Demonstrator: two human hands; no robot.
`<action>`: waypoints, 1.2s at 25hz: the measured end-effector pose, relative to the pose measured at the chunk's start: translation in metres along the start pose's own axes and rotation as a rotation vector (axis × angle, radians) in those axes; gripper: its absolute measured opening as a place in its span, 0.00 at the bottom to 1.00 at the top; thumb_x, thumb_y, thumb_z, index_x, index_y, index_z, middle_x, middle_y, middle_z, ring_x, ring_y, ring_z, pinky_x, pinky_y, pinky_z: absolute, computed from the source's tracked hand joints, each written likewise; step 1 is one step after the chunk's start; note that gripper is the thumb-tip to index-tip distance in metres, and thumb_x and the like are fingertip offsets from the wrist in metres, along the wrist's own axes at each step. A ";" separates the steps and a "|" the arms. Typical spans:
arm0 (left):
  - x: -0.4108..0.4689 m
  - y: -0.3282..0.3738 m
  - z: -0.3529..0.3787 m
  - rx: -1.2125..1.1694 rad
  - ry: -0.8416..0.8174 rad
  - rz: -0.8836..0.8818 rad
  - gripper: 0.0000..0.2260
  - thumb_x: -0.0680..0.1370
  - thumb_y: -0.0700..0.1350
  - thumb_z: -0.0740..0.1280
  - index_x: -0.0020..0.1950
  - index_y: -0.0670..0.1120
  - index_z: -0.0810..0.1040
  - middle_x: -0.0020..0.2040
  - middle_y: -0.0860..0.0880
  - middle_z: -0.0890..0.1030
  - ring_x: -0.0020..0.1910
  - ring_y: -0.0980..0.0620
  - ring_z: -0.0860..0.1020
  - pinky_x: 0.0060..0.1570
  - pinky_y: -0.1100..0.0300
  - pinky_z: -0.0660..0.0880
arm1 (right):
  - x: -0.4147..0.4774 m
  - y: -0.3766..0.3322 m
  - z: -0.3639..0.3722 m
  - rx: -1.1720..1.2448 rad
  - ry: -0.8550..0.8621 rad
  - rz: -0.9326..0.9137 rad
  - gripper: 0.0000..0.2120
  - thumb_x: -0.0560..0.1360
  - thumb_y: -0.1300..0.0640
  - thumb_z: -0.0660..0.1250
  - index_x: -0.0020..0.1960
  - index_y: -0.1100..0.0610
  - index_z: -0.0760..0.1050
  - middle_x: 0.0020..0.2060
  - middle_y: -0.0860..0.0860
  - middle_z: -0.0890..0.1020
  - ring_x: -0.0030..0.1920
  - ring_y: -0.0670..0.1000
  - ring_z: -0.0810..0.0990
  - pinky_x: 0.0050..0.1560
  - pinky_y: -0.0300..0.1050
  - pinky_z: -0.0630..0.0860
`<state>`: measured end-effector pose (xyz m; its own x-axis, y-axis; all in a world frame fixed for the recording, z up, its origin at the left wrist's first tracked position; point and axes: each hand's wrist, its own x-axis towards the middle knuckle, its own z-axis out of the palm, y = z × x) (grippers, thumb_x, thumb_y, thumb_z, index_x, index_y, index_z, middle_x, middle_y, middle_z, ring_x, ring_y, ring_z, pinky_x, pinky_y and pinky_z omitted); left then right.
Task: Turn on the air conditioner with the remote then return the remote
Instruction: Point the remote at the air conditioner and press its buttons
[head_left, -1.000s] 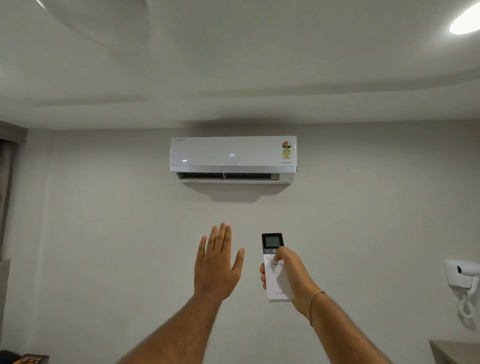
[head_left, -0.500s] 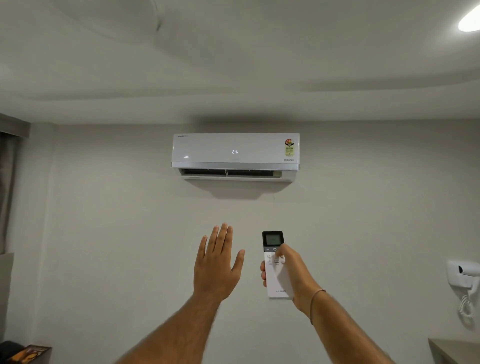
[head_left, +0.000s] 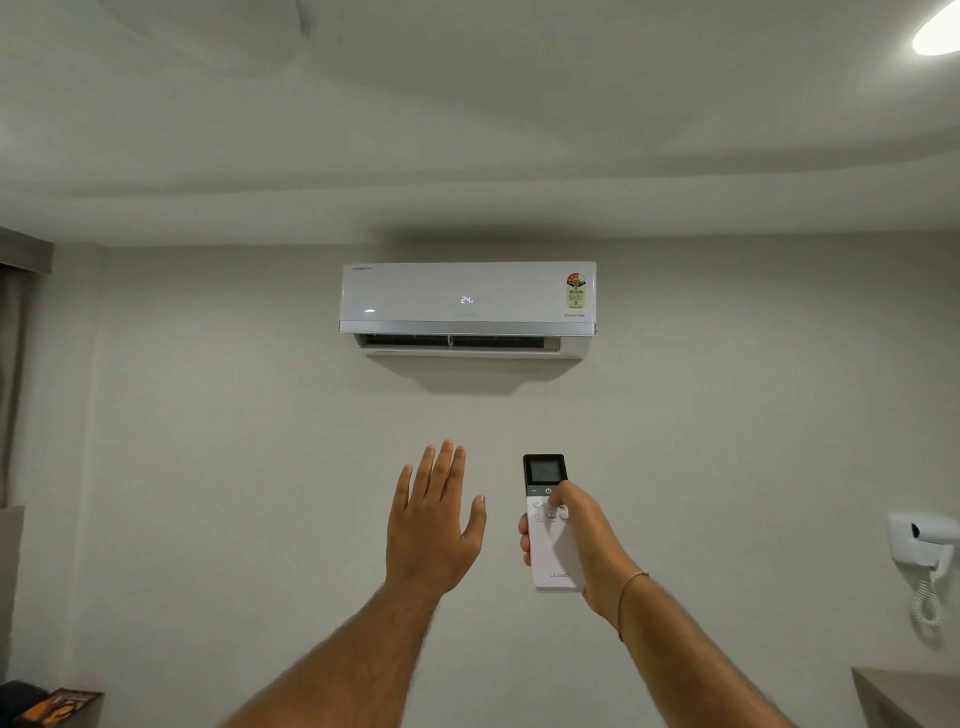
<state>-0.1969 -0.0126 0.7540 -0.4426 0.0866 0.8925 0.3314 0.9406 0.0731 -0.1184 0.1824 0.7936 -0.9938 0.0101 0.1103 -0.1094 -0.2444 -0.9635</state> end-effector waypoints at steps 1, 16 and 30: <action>0.000 0.000 0.000 -0.003 0.001 -0.003 0.32 0.84 0.60 0.51 0.85 0.48 0.58 0.86 0.49 0.59 0.85 0.49 0.54 0.82 0.44 0.53 | 0.000 0.000 0.000 0.002 -0.001 -0.001 0.15 0.77 0.57 0.61 0.57 0.63 0.79 0.40 0.61 0.87 0.33 0.57 0.84 0.36 0.47 0.84; -0.005 -0.005 0.001 -0.006 -0.008 0.011 0.32 0.82 0.56 0.55 0.86 0.49 0.57 0.84 0.48 0.63 0.84 0.47 0.57 0.82 0.43 0.55 | 0.002 0.006 0.003 -0.038 0.003 -0.028 0.22 0.79 0.58 0.62 0.70 0.68 0.75 0.40 0.62 0.87 0.32 0.58 0.85 0.36 0.47 0.84; -0.002 -0.006 0.003 -0.005 -0.007 0.008 0.32 0.82 0.57 0.54 0.86 0.50 0.56 0.85 0.49 0.60 0.85 0.48 0.55 0.82 0.43 0.55 | 0.008 0.006 0.004 -0.026 -0.013 -0.020 0.15 0.77 0.58 0.62 0.61 0.62 0.78 0.39 0.62 0.87 0.33 0.58 0.84 0.38 0.48 0.84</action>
<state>-0.2009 -0.0176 0.7503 -0.4454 0.0963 0.8902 0.3387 0.9384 0.0680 -0.1270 0.1773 0.7900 -0.9912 0.0019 0.1324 -0.1296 -0.2186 -0.9672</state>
